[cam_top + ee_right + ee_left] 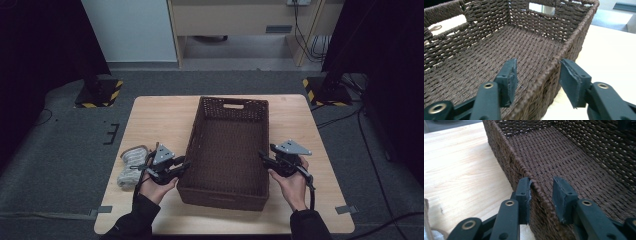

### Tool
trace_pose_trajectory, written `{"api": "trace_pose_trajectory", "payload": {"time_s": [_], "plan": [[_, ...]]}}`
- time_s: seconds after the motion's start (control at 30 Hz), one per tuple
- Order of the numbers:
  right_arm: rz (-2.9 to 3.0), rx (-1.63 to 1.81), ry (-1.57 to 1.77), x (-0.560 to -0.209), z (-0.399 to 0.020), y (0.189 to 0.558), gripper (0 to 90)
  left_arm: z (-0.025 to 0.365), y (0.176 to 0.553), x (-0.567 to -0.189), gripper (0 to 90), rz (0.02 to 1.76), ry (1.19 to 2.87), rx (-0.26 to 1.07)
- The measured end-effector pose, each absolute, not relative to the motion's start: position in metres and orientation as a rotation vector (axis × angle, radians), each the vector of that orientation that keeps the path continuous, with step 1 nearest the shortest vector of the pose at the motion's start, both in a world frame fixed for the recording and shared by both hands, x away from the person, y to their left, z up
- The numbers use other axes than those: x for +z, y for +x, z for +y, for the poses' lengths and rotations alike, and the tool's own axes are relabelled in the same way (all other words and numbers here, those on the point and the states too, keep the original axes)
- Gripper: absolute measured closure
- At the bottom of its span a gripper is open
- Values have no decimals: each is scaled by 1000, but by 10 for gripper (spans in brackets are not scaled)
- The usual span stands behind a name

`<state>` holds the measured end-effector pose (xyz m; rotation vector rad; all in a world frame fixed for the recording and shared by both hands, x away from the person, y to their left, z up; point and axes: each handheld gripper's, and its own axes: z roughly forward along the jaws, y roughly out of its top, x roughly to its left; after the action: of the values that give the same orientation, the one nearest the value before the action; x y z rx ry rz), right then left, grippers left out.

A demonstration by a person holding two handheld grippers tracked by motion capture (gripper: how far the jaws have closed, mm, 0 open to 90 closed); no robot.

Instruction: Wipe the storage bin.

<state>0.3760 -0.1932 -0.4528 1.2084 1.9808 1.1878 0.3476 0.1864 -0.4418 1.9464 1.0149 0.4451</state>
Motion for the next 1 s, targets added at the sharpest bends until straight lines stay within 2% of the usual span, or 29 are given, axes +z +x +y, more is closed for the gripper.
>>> {"api": "trace_pose_trajectory", "payload": {"time_s": [0.13, 0.27, 0.47, 0.73, 1.0], "plan": [[2007, 1175, 1227, -455, -194, 374, 477, 182, 338, -441, 652, 1009, 1950, 437], [2040, 1149, 1222, -458, -194, 376, 562, 184, 340, -438, 636, 1001, 1950, 428], [2030, 1157, 1237, -459, -196, 381, 605, 198, 342, -429, 516, 999, 1900, 459], [2026, 1126, 1230, -458, -195, 378, 601, 237, 349, -423, 414, 1086, 1856, 526], [2034, 1128, 1237, -458, -196, 377, 560, 280, 356, -436, 348, 1221, 1846, 611]]}}
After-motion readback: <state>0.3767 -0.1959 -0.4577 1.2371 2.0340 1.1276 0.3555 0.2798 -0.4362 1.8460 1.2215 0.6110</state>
